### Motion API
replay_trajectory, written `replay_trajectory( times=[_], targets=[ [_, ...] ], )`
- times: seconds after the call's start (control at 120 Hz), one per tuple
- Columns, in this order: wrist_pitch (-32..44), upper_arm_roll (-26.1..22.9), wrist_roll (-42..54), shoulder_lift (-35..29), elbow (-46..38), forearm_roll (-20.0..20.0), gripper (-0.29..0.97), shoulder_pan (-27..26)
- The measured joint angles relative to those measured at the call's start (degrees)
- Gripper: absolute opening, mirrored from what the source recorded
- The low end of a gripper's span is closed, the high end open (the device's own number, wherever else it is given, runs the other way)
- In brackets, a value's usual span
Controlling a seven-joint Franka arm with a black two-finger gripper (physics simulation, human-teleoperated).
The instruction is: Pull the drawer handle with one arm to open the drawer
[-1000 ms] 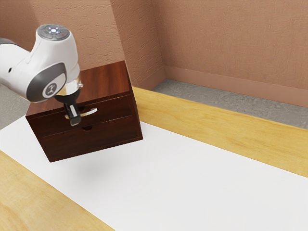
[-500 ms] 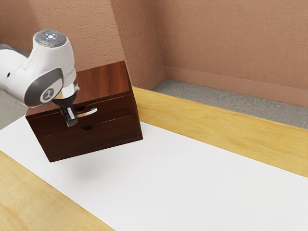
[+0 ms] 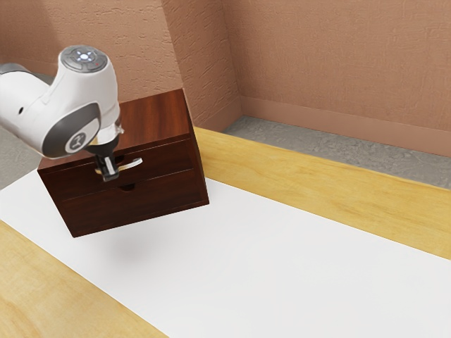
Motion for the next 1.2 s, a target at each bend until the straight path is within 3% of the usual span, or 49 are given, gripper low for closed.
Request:
replay_trajectory(
  times=[1.2],
  targets=[
    [4.49,-0.32,3.13,1.65,-1.21,0.23,0.14,0.5]
  ],
)
